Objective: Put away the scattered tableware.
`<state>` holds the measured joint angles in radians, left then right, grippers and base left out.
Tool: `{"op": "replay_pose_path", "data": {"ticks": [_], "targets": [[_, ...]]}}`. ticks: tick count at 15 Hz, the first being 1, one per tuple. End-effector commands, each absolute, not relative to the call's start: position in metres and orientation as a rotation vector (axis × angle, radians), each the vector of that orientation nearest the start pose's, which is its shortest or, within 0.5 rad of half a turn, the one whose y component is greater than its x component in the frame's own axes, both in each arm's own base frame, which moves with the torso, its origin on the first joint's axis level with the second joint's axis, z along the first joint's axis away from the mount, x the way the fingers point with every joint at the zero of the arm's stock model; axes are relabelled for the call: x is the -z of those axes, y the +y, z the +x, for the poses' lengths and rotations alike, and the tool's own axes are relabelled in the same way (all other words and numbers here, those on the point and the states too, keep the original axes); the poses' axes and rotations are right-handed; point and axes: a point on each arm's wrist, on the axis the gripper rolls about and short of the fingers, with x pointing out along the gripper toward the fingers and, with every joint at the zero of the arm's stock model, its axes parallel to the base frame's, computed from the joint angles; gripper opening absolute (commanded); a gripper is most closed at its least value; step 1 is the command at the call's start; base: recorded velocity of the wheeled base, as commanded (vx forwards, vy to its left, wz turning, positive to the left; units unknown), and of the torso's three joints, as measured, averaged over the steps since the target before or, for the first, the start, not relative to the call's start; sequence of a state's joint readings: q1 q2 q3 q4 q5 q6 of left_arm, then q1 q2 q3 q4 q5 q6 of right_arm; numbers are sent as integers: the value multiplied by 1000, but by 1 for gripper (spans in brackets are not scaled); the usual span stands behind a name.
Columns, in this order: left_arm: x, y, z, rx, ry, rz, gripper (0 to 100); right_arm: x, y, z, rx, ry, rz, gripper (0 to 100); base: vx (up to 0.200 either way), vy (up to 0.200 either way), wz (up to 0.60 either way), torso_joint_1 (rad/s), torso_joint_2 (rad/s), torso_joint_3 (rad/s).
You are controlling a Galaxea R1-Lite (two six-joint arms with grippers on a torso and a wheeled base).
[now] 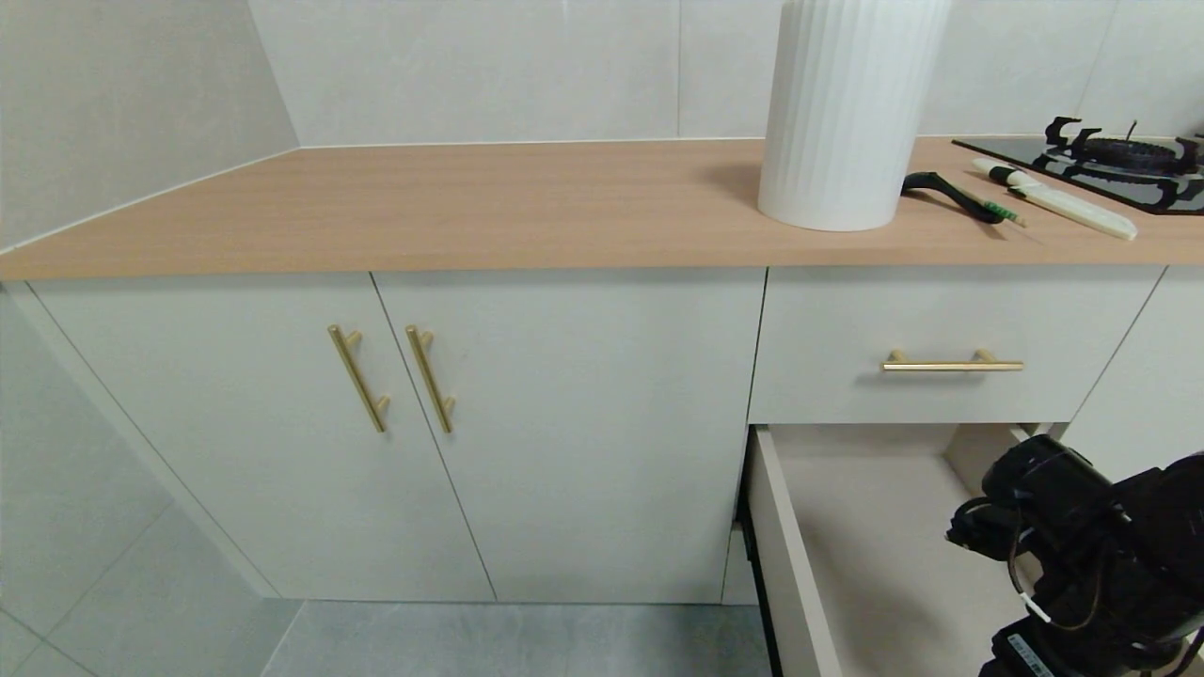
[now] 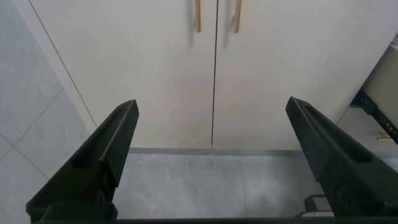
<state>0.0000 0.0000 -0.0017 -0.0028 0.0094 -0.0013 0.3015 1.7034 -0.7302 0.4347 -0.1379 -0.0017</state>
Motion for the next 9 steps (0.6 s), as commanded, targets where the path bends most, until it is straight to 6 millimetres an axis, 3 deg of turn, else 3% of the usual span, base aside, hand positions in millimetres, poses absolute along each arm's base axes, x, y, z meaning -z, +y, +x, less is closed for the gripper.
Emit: {"op": "replay_pose_path", "data": {"ticks": [1,4,7,9], "targets": [[-76,0,-23,-9,-3,-2,100,-96,62,209,-139,1366,-308,100,0,0,0,0,0,0],[-76,0,-23,-9,-3,-2,100,-105,61,212,-124,1321,-290,100,0,0,0,0,0,0],[-76,0,-23,-9,-3,-2,100,-156,54,205,-91,1004,-132,100,0,0,0,0,0,0],[-76,0,-23,-9,-3,-2,100,-193,47,183,-101,780,-56,100,0,0,0,0,0,0]]}}
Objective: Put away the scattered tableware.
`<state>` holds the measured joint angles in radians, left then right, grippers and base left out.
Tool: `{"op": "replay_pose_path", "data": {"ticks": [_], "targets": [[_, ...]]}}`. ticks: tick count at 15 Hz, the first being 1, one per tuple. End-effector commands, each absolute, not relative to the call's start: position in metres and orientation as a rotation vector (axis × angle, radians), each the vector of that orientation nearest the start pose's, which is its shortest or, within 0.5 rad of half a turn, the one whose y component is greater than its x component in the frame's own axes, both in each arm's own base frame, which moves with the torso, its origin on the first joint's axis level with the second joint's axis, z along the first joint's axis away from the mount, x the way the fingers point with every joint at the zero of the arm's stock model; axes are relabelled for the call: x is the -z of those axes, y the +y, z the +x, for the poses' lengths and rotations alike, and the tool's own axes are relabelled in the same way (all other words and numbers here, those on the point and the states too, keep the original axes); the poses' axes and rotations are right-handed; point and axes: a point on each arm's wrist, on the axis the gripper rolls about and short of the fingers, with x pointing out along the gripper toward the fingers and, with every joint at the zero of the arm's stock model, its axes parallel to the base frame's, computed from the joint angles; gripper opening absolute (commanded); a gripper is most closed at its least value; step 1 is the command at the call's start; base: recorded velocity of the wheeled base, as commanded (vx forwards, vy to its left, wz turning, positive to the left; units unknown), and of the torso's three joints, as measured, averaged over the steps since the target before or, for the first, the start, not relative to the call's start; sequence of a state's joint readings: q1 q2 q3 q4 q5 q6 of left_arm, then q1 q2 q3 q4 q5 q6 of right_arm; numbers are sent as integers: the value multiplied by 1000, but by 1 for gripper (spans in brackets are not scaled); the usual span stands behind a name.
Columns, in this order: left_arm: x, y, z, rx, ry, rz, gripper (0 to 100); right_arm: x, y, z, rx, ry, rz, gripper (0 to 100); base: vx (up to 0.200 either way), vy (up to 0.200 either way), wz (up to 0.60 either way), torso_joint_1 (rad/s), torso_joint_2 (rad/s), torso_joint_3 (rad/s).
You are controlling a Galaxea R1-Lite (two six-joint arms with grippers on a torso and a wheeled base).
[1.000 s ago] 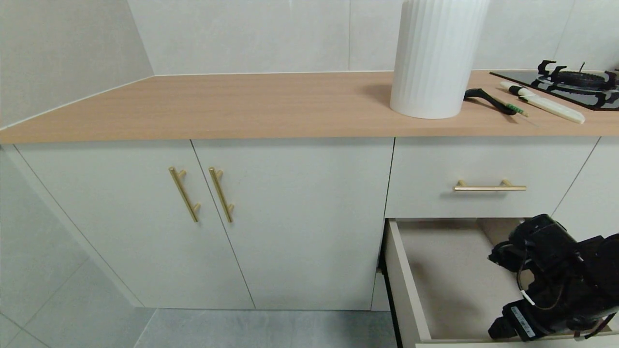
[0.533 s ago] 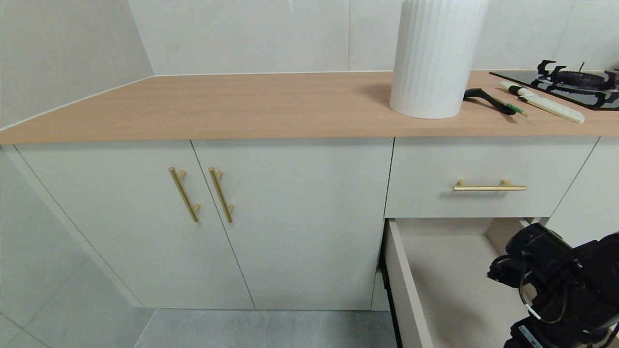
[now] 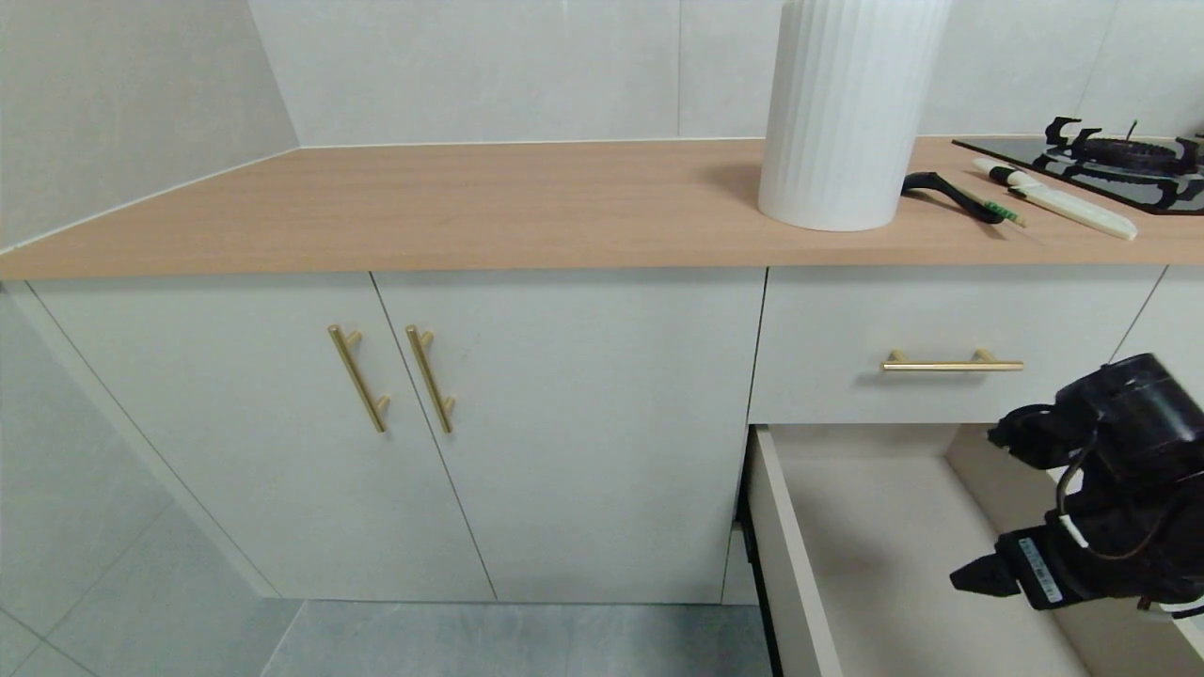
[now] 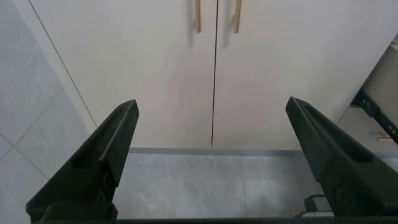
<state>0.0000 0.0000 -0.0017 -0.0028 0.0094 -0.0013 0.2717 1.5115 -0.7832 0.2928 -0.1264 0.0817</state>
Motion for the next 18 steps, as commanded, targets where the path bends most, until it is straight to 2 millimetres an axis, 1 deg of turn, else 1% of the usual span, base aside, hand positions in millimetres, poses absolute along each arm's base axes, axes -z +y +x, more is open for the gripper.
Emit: {"op": "replay_pose_path", "data": {"ticks": [1,3,4,5,8,9,14,18], "targets": [[-76,0,-23,-9,-3,-2,100,-200,45,176,-103,744,-48,100,0,0,0,0,0,0],[-76,0,-23,-9,-3,-2,100,-213,43,168,-125,670,-19,100,0,0,0,0,0,0],[-76,0,-23,-9,-3,-2,100,-227,43,166,-135,586,78,100,0,0,0,0,0,0],[-76,0,-23,-9,-3,-2,100,-231,43,165,-132,566,120,100,0,0,0,0,0,0],[-76,0,-23,-9,-3,-2,100,-230,39,159,-124,563,95,100,0,0,0,0,0,0],[-76,0,-23,-9,-3,-2,100,-231,38,158,-133,554,53,100,0,0,0,0,0,0],[-76,0,-23,-11,-3,-2,100,-234,36,154,-134,536,53,100,0,0,0,0,0,0],[-76,0,-23,-9,-3,-2,100,-232,36,155,-135,543,49,100,0,0,0,105,-253,-227]]}}
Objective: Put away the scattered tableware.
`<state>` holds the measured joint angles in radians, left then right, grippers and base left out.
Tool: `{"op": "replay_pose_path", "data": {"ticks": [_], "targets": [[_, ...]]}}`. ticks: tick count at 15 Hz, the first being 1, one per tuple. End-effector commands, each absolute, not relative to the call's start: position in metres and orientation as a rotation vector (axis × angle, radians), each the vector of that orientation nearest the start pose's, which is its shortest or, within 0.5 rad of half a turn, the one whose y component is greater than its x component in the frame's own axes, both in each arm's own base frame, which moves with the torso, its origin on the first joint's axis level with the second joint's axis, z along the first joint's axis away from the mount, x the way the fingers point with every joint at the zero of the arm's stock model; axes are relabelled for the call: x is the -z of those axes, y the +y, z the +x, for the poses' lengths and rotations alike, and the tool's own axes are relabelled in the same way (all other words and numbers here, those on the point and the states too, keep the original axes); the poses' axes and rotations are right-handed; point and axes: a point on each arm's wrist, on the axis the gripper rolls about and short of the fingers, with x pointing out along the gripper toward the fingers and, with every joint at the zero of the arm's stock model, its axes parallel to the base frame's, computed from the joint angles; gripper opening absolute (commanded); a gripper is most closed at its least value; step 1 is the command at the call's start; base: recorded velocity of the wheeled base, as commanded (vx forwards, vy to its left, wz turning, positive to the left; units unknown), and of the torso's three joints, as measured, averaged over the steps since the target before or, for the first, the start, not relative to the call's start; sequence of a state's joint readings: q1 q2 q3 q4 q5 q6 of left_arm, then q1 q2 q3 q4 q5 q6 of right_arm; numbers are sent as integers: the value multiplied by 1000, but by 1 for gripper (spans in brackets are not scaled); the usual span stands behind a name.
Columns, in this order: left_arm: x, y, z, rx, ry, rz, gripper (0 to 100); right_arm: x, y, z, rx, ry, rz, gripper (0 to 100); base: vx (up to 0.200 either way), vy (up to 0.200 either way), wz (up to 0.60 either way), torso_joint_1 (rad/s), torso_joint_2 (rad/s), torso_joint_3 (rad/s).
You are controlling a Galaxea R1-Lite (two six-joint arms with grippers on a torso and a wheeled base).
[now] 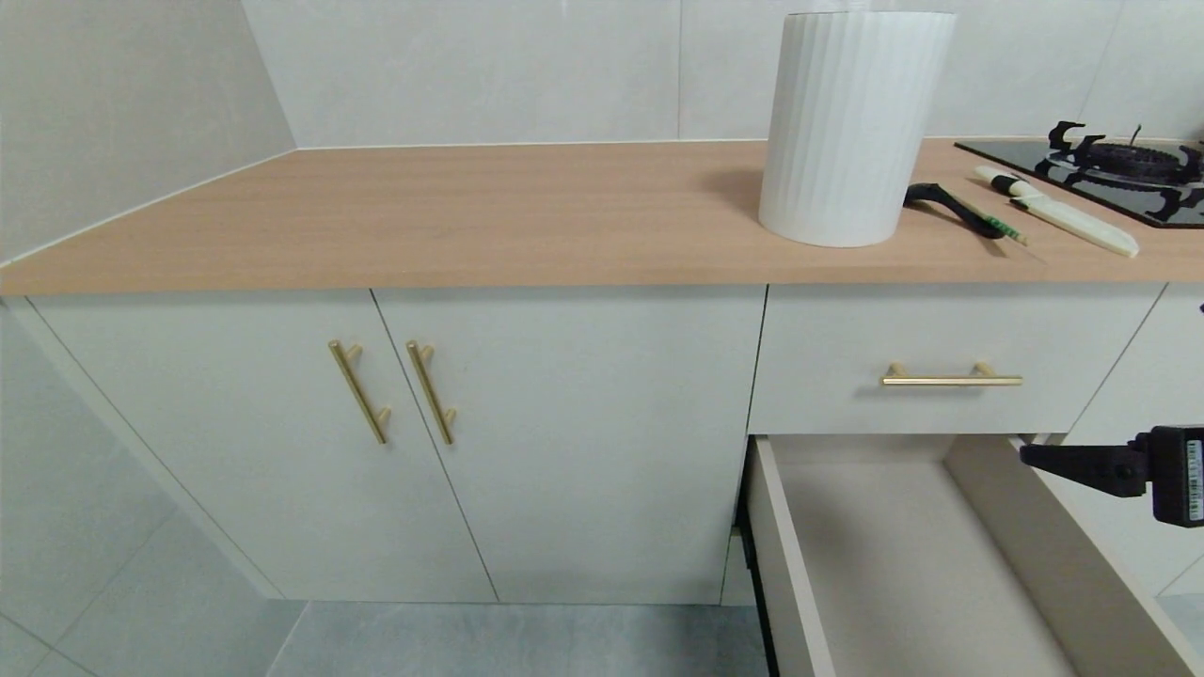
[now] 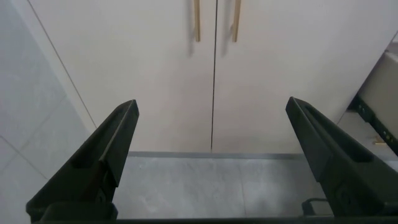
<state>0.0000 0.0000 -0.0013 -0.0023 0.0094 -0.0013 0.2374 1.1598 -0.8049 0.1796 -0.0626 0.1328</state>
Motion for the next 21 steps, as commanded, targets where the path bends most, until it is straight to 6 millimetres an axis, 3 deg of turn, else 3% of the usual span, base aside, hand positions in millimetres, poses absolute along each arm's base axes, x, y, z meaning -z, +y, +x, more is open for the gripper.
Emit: {"op": "replay_pose_path", "data": {"ticks": [1,16,18,21], "targets": [[-76,0,-23,-9,-3,-2,100,-231,36,155,-136,547,43,100,0,0,0,124,-456,-295],[-76,0,-23,-9,-3,-2,100,-228,37,161,-131,565,35,100,0,0,0,180,-445,-254],[-76,0,-23,-11,-3,-2,100,-240,41,184,-110,527,32,100,0,0,0,16,-43,-21],[-76,0,-23,-9,-3,-2,100,-253,44,243,36,575,29,100,0,0,0,0,0,0]]}}
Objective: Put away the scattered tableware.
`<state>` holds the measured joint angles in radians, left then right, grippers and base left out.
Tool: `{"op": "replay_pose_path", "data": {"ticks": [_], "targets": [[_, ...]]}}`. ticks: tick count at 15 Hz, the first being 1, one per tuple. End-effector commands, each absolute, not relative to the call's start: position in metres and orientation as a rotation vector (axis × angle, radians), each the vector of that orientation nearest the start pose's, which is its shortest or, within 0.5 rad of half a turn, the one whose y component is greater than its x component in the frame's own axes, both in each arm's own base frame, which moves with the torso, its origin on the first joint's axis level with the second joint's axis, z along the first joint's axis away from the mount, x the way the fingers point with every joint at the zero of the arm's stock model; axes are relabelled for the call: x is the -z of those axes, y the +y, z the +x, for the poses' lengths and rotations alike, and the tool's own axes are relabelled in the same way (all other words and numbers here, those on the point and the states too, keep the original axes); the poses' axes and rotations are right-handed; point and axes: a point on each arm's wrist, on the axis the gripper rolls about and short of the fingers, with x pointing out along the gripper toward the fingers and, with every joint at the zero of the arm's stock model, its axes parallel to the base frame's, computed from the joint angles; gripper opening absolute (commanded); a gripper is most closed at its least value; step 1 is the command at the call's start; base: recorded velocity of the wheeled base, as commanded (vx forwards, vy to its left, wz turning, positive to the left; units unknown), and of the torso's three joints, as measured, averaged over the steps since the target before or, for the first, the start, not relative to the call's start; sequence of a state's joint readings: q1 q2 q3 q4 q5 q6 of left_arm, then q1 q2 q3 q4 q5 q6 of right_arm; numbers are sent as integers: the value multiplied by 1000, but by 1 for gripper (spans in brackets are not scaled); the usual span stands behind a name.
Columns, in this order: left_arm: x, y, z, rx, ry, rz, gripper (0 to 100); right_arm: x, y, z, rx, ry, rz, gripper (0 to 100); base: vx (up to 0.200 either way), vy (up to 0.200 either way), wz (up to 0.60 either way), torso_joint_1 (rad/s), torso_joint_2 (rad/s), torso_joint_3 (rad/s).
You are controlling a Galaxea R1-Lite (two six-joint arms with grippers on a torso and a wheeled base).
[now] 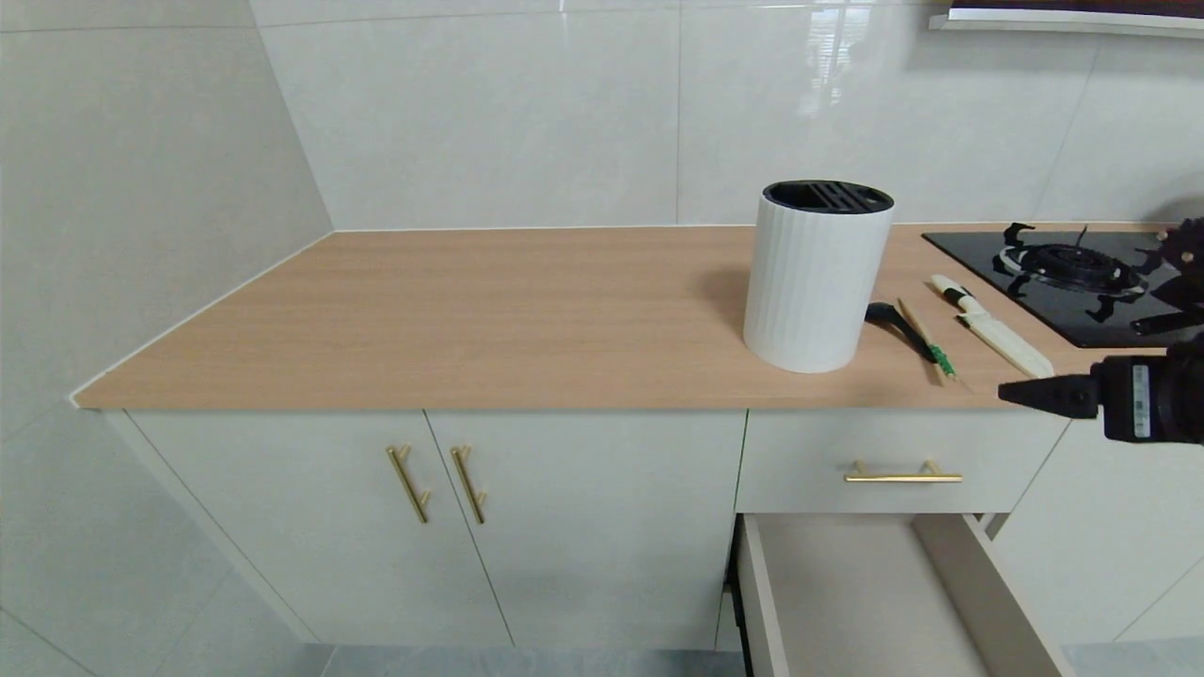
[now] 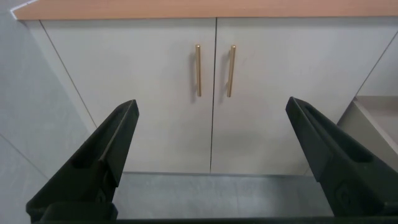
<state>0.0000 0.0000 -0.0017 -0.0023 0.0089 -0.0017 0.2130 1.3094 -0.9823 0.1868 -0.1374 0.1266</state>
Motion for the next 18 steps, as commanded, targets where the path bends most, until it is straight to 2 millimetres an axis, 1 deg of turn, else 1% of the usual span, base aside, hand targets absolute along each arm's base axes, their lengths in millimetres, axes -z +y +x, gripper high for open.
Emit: {"op": "replay_pose_path", "data": {"ticks": [1,3,4,5,7,8,10,16,18], "targets": [[-76,0,-23,-9,-3,-2,100,-252,47,262,72,601,53,100,0,0,0,0,0,0],[-76,0,-23,-11,-3,-2,100,-245,52,294,157,634,57,100,0,0,0,0,0,0],[-76,0,-23,-9,-3,-2,100,-235,54,310,227,648,35,100,0,0,0,0,0,0],[-76,0,-23,-9,-3,-2,100,-225,55,320,276,659,24,100,0,0,0,0,0,0],[-76,0,-23,-9,-3,-2,100,-207,58,337,297,673,38,100,0,0,0,0,0,0],[-76,0,-23,-9,-3,-2,100,-201,59,345,301,656,47,100,0,0,0,0,0,0],[-76,0,-23,-9,-3,-2,100,-200,56,352,309,620,62,100,0,0,0,0,0,0],[-76,0,-23,-9,-3,-2,100,-192,45,363,344,610,82,100,0,0,0,0,0,0],[-76,0,-23,-11,-3,-2,100,-189,45,366,347,607,84,100,0,0,0,0,0,0]]}}
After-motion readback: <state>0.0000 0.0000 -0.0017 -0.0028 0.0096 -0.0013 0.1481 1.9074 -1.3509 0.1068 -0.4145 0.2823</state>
